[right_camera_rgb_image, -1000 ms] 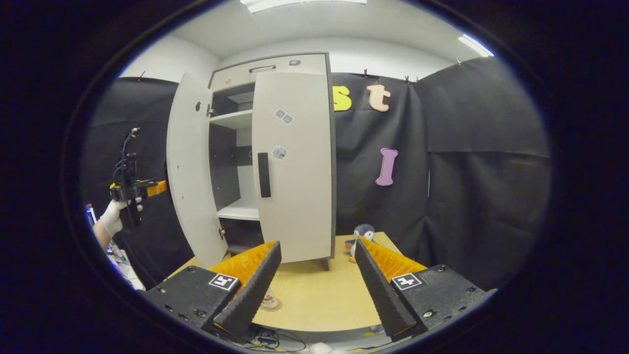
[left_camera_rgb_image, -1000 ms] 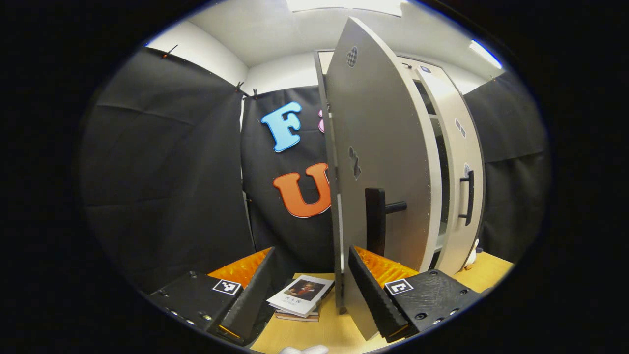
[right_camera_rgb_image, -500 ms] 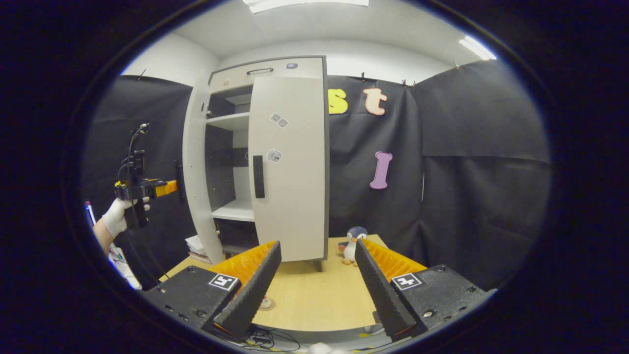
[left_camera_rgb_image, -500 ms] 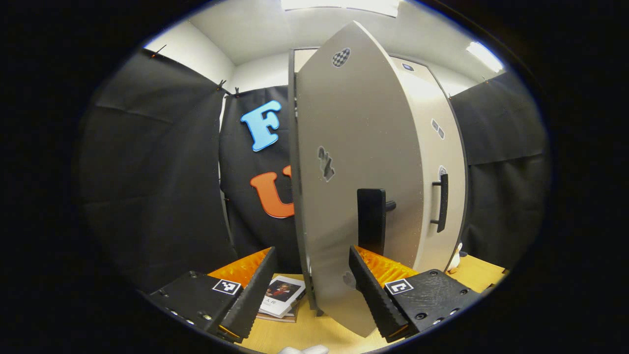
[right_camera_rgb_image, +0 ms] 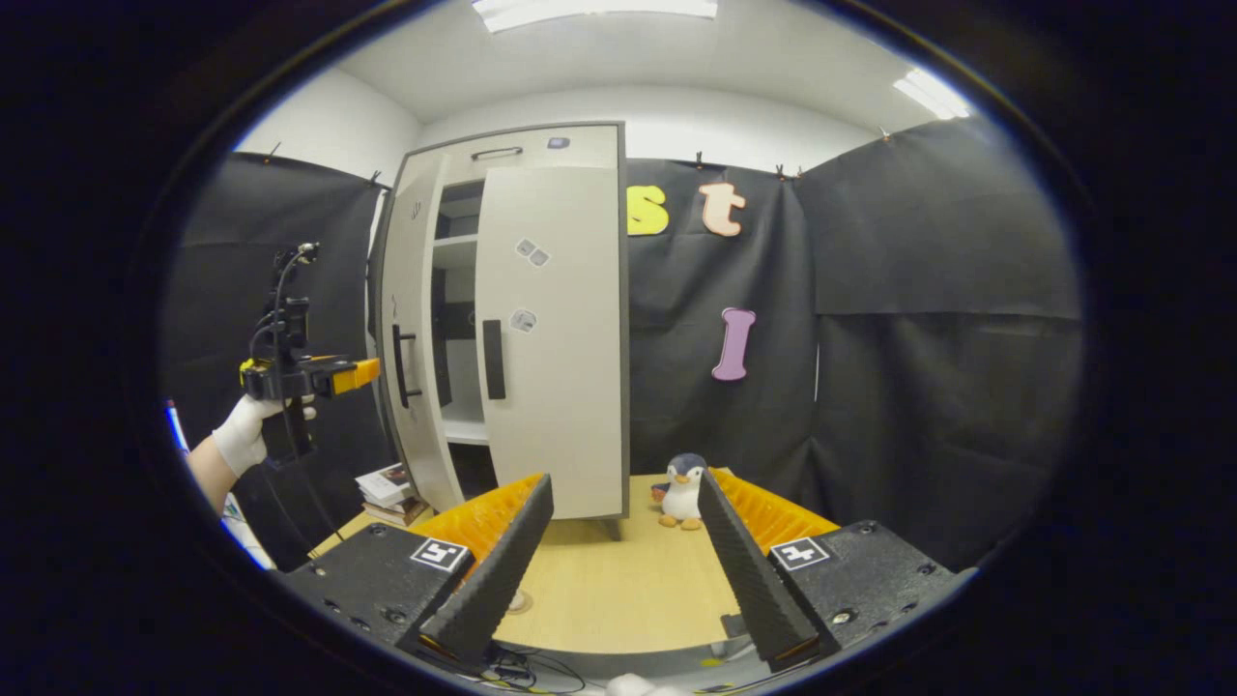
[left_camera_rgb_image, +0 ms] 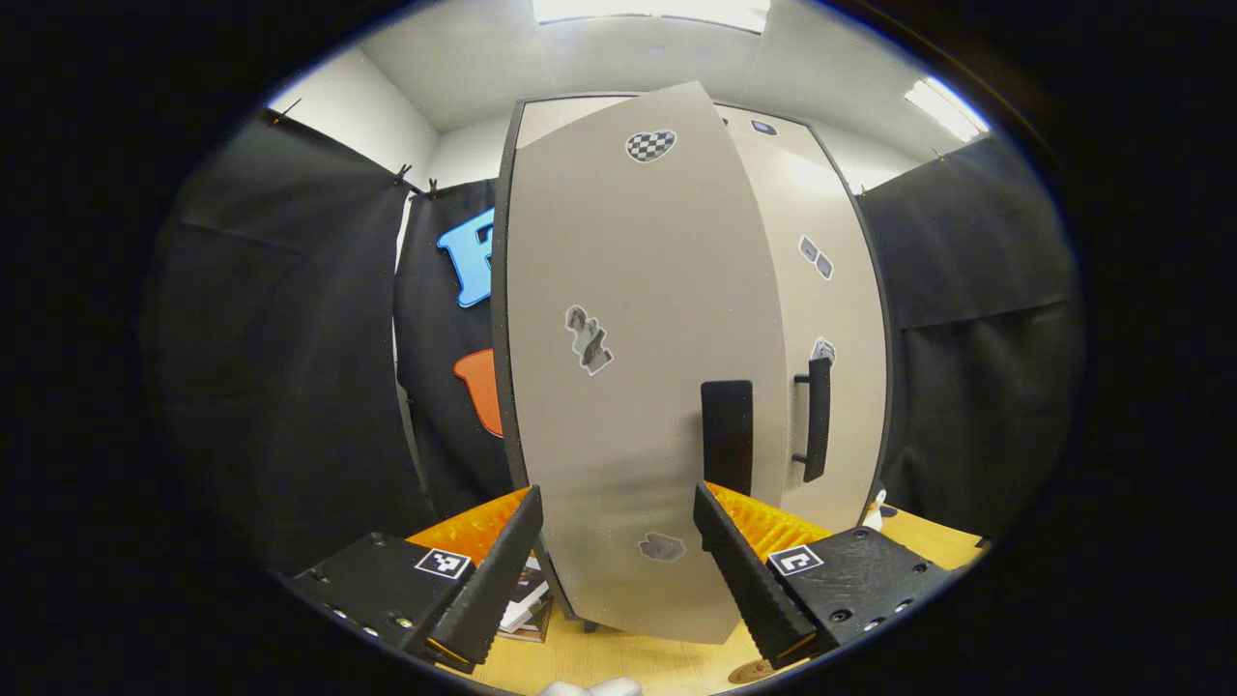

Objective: Grasp the bottle in the cabinet with the left hand and place it on the coaster, then close the right door with the right hand and the left door with the left hand.

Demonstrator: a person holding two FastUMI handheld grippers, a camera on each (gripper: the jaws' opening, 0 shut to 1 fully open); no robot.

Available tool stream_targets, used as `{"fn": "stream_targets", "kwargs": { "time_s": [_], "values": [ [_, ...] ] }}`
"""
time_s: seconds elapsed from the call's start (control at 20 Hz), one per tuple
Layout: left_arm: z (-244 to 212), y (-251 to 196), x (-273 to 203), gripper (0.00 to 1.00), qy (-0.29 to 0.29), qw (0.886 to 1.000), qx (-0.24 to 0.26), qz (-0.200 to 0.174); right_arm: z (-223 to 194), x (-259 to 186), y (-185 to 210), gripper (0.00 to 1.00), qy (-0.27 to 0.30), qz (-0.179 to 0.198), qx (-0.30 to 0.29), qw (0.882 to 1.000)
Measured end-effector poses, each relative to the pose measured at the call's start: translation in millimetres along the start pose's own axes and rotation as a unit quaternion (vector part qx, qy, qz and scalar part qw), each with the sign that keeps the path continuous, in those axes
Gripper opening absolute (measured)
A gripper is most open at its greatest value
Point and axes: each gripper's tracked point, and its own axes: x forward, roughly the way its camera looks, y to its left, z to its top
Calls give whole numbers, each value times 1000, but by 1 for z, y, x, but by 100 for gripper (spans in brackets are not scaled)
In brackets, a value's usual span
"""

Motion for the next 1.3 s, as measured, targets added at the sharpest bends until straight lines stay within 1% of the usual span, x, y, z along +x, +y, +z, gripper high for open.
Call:
{"fn": "stream_targets", "kwargs": {
  "time_s": [0.3, 0.65, 0.8, 1.0, 1.1, 1.3],
  "values": [
    [-1, 3, -17, 96, 5, 1000, -3, 13, 2, 3, 16, 99, -2, 15, 3, 1000],
    [2, -8, -39, 96, 1, 1000, -9, -5, 14, 7, 30, 99, -10, 19, 2, 1000],
    [4, -13, -51, 96, 1, 1000, -14, -3, 23, 3, 31, 99, -24, 26, 9, 999],
    [3, -10, -68, 95, 6, 1000, -10, 18, 30, -5, 18, 99, -37, 34, 14, 999],
    [0, -7, -80, 96, 13, 999, -10, 38, 30, -10, 10, 99, -37, 41, 17, 998],
    [-4, -8, -99, 95, 26, 997, -11, 69, 30, -23, -12, 99, -35, 51, 16, 998]
  ]
}}
